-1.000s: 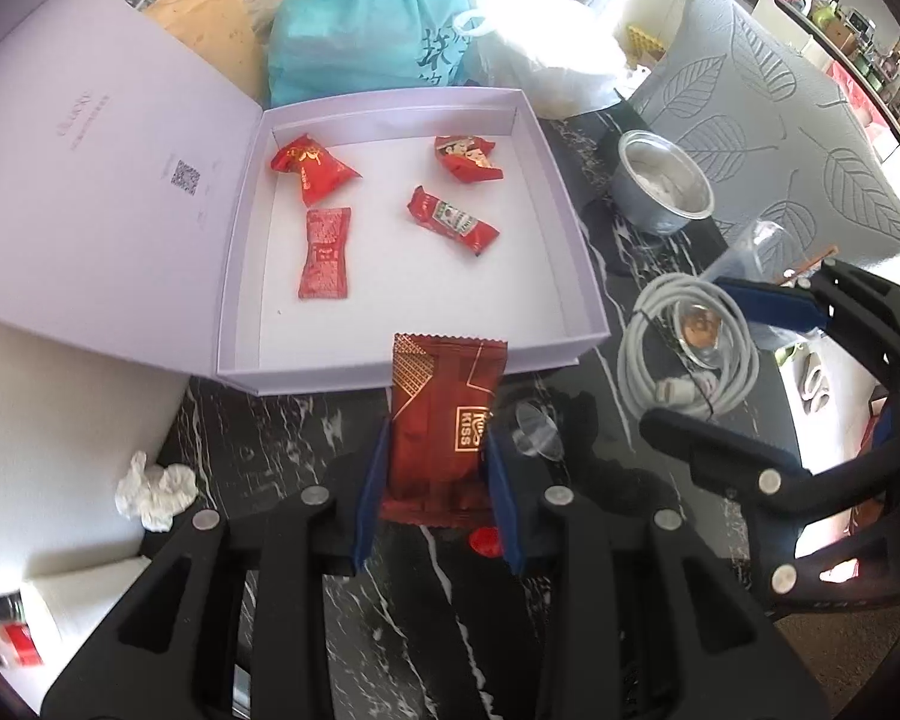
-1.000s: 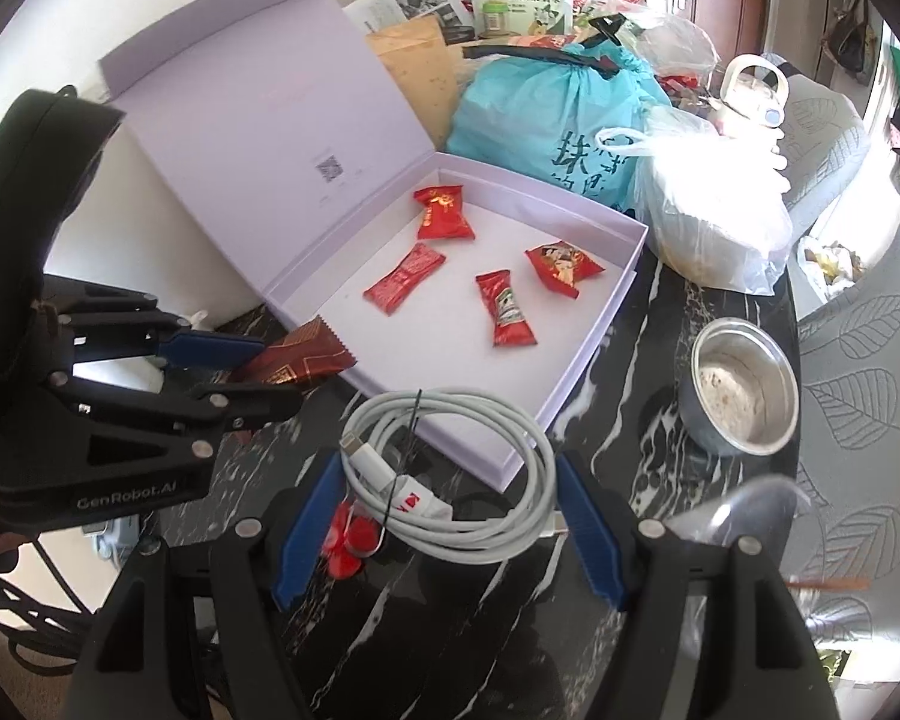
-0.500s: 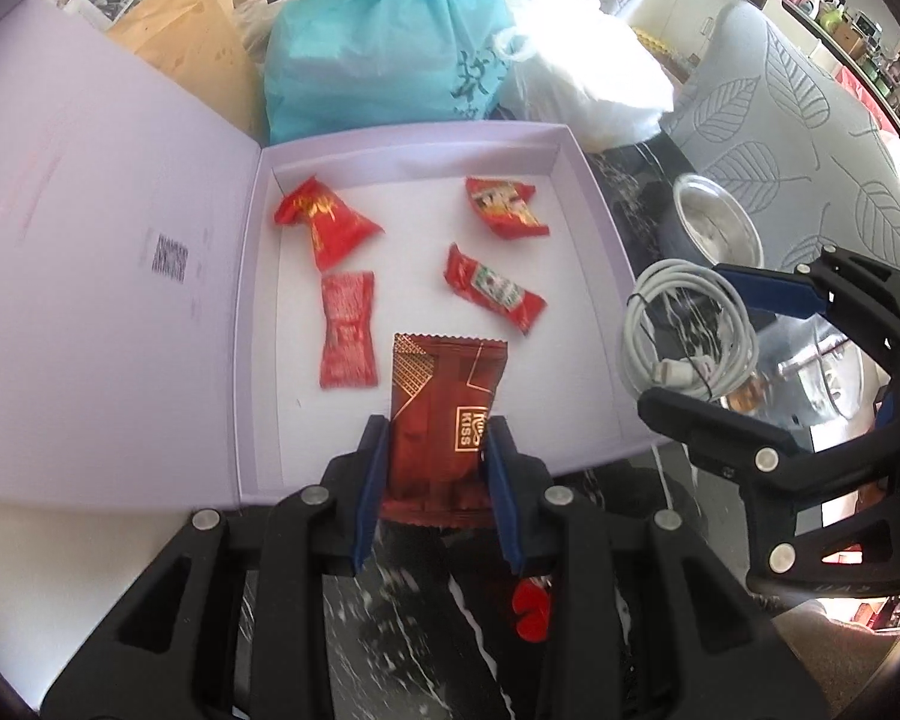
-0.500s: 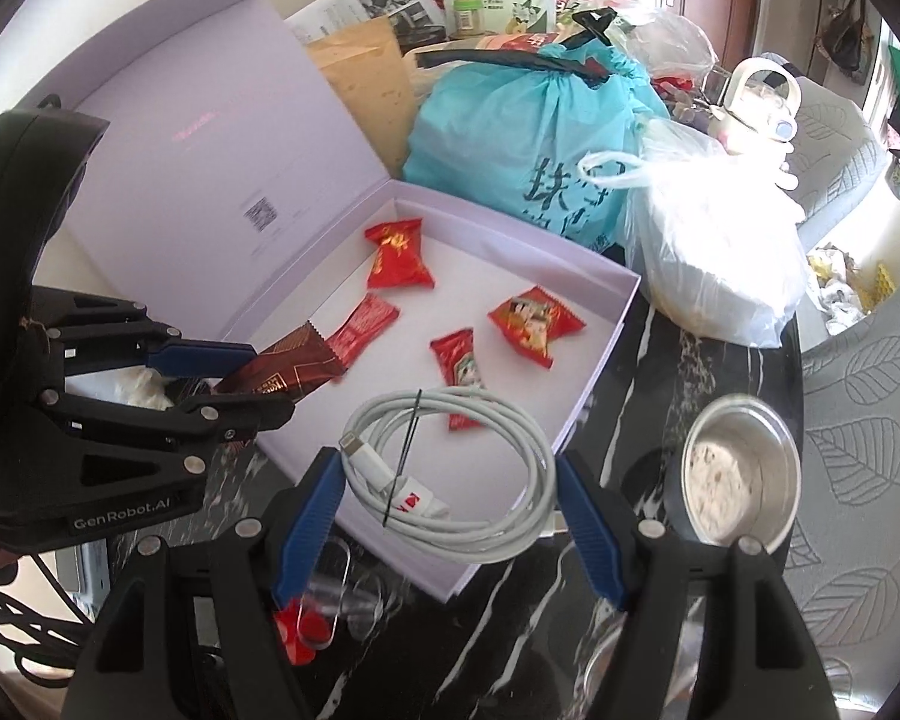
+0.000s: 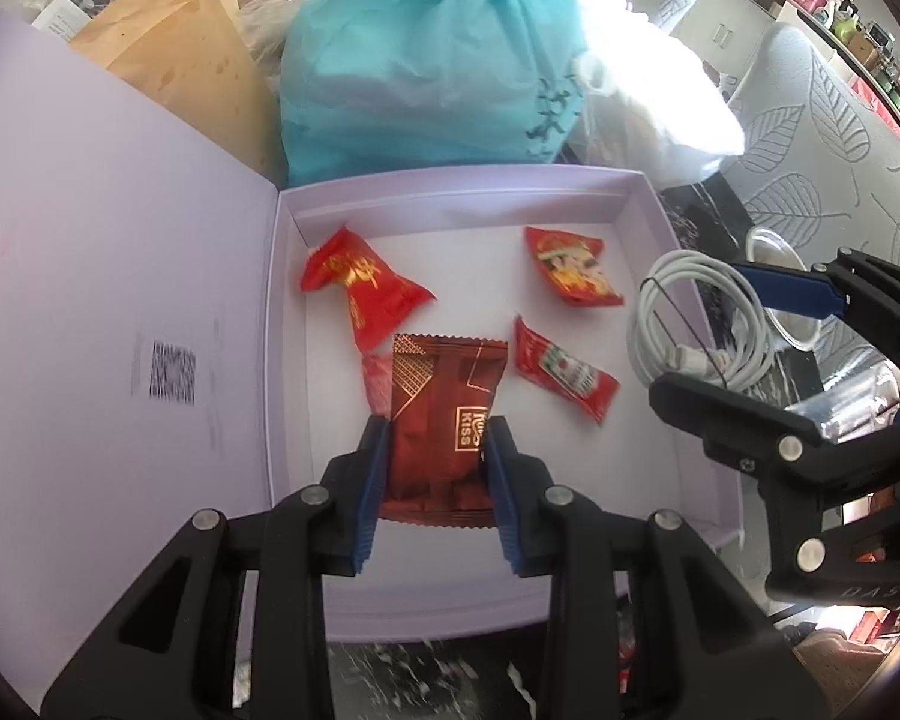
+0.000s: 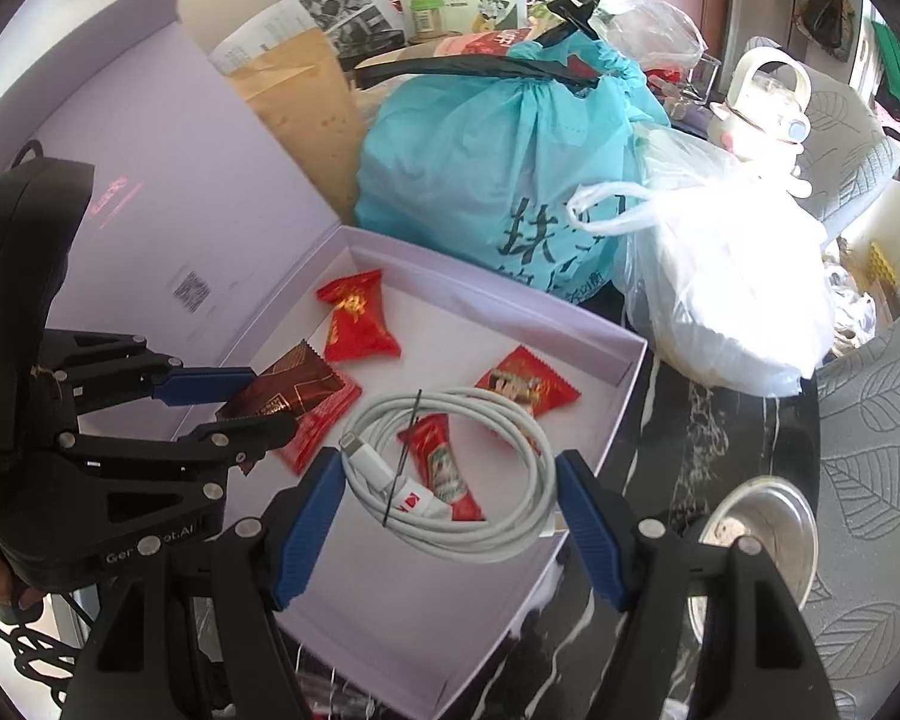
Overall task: Organize objects
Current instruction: 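Lift the Kisses packet with the left tool and carry it into the box, then open the left gripper to release the Kisses packet in the box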
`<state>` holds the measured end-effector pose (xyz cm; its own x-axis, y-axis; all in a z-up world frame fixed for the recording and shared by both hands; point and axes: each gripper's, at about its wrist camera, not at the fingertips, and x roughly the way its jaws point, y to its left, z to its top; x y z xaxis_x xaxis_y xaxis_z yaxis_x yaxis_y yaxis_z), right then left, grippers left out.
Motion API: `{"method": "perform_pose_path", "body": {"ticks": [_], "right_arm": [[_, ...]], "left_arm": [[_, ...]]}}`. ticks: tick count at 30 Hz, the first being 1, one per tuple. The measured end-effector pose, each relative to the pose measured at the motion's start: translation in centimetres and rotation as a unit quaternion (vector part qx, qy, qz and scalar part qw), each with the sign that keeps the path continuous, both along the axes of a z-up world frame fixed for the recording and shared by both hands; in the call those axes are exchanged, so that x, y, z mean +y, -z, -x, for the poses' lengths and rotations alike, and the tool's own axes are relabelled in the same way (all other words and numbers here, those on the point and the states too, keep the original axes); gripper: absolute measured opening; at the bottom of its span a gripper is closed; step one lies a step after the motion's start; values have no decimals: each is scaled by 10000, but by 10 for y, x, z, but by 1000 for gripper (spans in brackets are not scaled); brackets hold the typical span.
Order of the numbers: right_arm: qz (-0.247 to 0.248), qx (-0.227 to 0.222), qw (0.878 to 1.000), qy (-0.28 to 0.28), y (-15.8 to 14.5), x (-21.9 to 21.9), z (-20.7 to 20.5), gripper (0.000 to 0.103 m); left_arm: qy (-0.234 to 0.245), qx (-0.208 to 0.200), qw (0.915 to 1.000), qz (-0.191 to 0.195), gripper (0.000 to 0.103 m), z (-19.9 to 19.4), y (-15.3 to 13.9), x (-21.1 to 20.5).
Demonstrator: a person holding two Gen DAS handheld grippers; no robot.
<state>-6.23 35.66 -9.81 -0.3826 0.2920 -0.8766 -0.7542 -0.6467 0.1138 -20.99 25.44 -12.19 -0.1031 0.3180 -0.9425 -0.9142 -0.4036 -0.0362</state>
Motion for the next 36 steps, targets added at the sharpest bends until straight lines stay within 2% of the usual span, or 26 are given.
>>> {"method": "perform_pose_path", "body": {"ticks": [11, 18, 32, 36], "right_arm": [[4, -93, 9996, 261, 15, 36, 15, 73], [130, -105, 9989, 431, 25, 52, 16, 73], [305, -284, 9980, 469, 36, 62, 22, 74], [320, -457, 9973, 471, 37, 61, 23, 74]], "left_arm": [[183, 21, 9998, 19, 30, 22, 19, 25], [160, -129, 9998, -4, 30, 36, 27, 36], [178, -295, 9992, 204, 31, 47, 36, 42], [127, -294, 9992, 230, 32, 49, 35, 41]]}}
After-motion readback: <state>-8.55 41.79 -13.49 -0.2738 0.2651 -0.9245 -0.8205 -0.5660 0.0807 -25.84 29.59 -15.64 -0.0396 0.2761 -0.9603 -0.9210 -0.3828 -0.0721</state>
